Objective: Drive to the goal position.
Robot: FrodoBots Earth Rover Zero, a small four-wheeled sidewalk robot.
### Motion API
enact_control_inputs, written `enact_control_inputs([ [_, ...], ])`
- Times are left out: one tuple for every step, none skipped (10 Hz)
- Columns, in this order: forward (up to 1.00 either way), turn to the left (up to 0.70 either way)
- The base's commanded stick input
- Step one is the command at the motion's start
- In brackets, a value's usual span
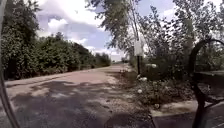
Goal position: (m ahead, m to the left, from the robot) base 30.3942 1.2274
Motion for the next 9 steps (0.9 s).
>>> enact_control_inputs([
  [0.05,0.0],
  [0.05,0.0],
  [0.05,0.0],
  [0.05,0.0],
  [0.05,0.0],
  [0.05,0.0],
  [0.05,0.0],
  [0.05,0.0],
  [0.05,0.0],
])
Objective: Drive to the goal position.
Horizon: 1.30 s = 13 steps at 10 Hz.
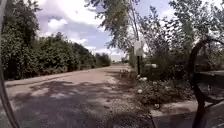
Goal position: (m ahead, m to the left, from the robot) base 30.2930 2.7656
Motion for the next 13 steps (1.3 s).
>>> enact_control_inputs([
  [0.05,0.0],
  [0.05,0.0],
  [0.05,0.0],
  [0.05,0.0],
  [0.05,0.0],
  [0.05,0.0],
  [0.05,0.0],
  [0.05,0.0],
  [0.05,0.0],
  [0.05,0.0],
  [0.05,0.0],
  [0.05,0.0],
  [0.05,0.0],
])
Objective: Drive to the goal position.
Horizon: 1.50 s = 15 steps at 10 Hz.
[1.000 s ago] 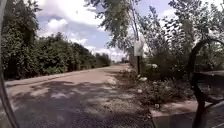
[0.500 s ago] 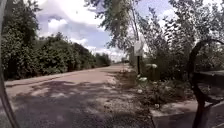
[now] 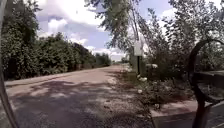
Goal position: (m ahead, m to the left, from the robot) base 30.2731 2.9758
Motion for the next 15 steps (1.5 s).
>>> enact_control_inputs([
  [0.05,0.0],
  [0.05,0.0],
  [0.05,0.0],
  [0.05,0.0],
  [0.05,0.0],
  [0.04,0.0],
  [0.04,0.0],
  [0.05,0.0],
  [0.05,0.0],
  [0.05,0.0],
  [0.05,0.0],
  [0.05,0.0],
  [0.05,0.0],
  [0.05,0.0],
  [0.05,0.0],
])
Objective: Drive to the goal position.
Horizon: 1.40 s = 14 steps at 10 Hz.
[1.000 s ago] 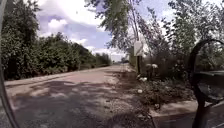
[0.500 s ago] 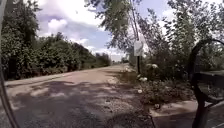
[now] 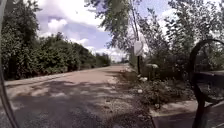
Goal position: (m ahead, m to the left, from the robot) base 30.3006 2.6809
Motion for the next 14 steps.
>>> enact_control_inputs([
  [0.05,0.0],
  [0.05,0.0],
  [0.05,0.0],
  [0.05,0.0],
  [0.05,0.0],
  [0.05,0.0],
  [0.05,0.0],
  [0.05,0.0],
  [0.05,0.0],
  [0.04,0.0],
  [0.05,0.0],
  [0.05,0.0],
  [0.05,0.0],
  [0.05,0.0],
])
